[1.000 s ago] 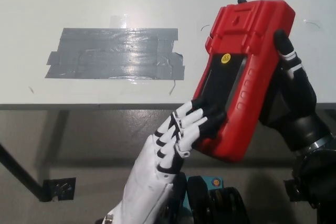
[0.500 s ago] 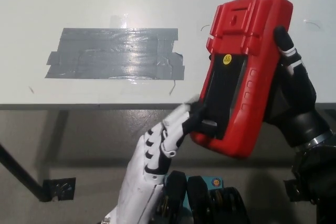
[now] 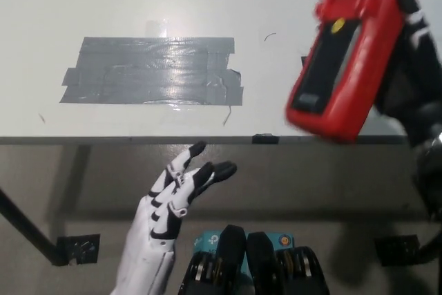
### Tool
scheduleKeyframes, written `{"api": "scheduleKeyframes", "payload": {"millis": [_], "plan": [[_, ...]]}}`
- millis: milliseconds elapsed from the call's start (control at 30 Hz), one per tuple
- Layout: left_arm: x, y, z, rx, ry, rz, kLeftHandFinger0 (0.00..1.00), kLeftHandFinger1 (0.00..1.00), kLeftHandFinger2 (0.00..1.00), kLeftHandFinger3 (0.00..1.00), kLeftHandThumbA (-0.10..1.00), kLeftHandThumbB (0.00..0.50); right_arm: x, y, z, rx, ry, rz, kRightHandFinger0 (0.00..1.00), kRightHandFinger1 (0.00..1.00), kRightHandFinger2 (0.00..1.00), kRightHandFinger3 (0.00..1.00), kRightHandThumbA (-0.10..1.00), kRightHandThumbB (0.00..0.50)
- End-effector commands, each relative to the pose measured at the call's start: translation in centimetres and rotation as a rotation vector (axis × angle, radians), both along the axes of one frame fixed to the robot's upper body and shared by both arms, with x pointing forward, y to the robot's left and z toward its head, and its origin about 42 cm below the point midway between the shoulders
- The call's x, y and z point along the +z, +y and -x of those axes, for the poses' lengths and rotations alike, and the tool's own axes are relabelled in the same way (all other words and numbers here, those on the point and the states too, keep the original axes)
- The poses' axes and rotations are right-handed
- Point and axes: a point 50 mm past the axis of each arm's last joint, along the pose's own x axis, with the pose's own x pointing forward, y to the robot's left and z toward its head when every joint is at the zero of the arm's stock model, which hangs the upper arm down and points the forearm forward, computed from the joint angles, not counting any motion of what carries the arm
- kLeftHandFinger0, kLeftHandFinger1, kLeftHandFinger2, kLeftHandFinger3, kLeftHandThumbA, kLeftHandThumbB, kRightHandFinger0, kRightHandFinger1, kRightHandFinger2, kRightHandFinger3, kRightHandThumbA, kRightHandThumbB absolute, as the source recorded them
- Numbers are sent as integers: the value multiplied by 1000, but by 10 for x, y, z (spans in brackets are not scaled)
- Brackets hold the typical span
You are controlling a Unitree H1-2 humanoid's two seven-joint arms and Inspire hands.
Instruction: The robot first picks the multimeter with right hand and then unfolds the black stand on the back of it using left hand
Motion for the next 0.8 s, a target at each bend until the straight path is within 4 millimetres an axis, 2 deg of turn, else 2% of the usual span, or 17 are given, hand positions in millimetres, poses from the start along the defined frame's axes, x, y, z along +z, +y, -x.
{"api": "scheduleKeyframes", "payload": {"millis": [0, 33, 67, 133, 167, 200, 233, 267, 333, 433, 500, 533, 567, 633, 733, 767], "plan": [[-16, 19, -2, 93, -20, 3, 1000, 978, 955, 1000, 1000, 69, 40, -33, -44, -261, -84, 109, 108, 380, 708, 1000, -100, 135], [-16, 19, -2, 93, -21, 3, 1000, 981, 963, 1000, 1000, 63, 39, -34, -44, -262, -85, 109, 78, 357, 710, 1000, -100, 143], [-24, 23, -3, 122, 3, -12, 1000, 1000, 1000, 1000, 1000, 72, 43, -42, -57, -369, -75, 200, 54, 363, 737, 809, -100, 151], [-29, 25, -4, 140, 18, -18, 1000, 1000, 1000, 1000, 1000, 73, 46, -47, -63, -436, -77, 264, 3, 345, 726, 636, -100, 155], [-29, 25, -4, 141, 17, -18, 1000, 1000, 1000, 1000, 1000, 73, 46, -47, -64, -436, -78, 264, 0, 340, 723, 603, -100, 155], [-29, 25, -4, 141, 17, -18, 1000, 1000, 1000, 1000, 1000, 73, 46, -47, -64, -438, -79, 266, 0, 340, 723, 600, -100, 155], [-37, 37, -18, 164, 59, -32, 1000, 1000, 1000, 1000, 1000, 91, 57, -54, -85, -541, -101, 398, 21, 382, 751, 570, -100, 171], [-38, 38, -19, 168, 63, -33, 1000, 1000, 1000, 1000, 1000, 91, 58, -55, -88, -553, -105, 414, 19, 386, 750, 589, -100, 172], [-42, 49, -27, 200, 93, -43, 1000, 1000, 1000, 1000, 1000, 103, 70, -59, -105, -653, -139, 542, 0, 316, 691, 597, -100, 189], [-47, 57, -32, 240, 103, -41, 1000, 1000, 1000, 1000, 1000, 105, 85, -57, -112, -839, -239, 809, 0, 260, 637, 653, -100, 163], [-47, 57, -33, 242, 103, -40, 1000, 1000, 1000, 1000, 1000, 105, 86, -56, -113, -851, -247, 823, 0, 256, 630, 655, -100, 163], [-52, 60, -35, 253, 134, -24, 1000, 1000, 1000, 1000, 1000, 127, 96, -51, -123, -916, -328, 938, 0, 259, 631, 635, -100, 165], [-53, 61, -35, 253, 141, -20, 1000, 1000, 1000, 1000, 1000, 128, 99, -48, -127, -941, -338, 976, 0, 262, 622, 616, -100, 175], [-55, 61, -35, 256, 149, -17, 1000, 1000, 1000, 1000, 1000, 132, 103, -43, -135, -972, -356, 1055, 0, 249, 592, 586, -100, 146], [-55, 61, -35, 256, 150, -17, 1000, 1000, 1000, 1000, 1000, 133, 103, -42, -137, -978, -362, 1072, 0, 247, 588, 585, -100, 144], [-55, 60, -35, 256, 155, -19, 1000, 1000, 1000, 1000, 1000, 138, 107, -38, -145, -976, -386, 1112, 0, 255, 583, 579, -100, 156]]}}
